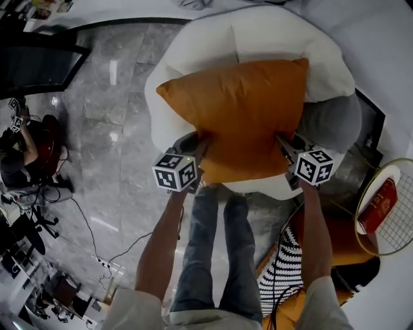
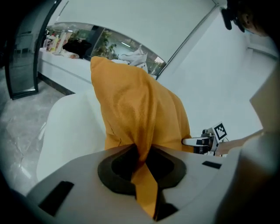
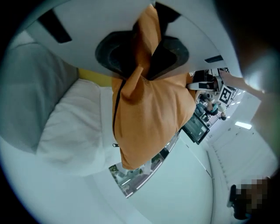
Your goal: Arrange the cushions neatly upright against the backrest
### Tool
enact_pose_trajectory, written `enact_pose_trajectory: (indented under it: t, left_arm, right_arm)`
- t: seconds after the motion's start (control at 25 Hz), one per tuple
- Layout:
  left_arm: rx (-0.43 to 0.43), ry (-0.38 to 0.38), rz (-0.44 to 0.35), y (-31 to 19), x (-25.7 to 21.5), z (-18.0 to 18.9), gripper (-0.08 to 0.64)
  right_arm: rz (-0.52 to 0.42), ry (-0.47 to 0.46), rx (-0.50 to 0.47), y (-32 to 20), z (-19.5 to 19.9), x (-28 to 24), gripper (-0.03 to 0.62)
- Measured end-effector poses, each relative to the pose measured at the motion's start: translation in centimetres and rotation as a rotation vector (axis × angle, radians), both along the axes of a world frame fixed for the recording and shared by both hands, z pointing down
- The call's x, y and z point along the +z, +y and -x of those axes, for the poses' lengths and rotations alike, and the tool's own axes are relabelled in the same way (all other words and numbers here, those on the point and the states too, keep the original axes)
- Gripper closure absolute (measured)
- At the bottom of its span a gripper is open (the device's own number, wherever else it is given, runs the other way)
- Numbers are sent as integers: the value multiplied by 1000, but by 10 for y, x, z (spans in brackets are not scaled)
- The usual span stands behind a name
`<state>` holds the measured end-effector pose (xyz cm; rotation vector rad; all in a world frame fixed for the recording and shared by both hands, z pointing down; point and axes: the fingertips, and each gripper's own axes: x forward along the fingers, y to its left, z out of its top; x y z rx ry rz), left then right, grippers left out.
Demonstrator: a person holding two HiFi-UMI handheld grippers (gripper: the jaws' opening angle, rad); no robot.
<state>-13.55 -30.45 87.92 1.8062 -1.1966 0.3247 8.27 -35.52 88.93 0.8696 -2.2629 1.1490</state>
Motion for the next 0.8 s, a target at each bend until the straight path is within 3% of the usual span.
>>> enact_pose_trajectory:
  t: [0.32, 0.52, 0.8]
  left_arm:
    - [160, -14, -85, -37, -36, -51, 477]
    - [227, -36, -109, -48, -47, -69, 477]
    - [220, -37, -128, -65, -45, -69, 478]
  right_arm:
    - [-85, -18, 190, 11, -57, -35, 471]
    - [-103, -3, 248, 15, -75, -46, 474]
    - [-118, 23, 260, 4, -74, -45, 474]
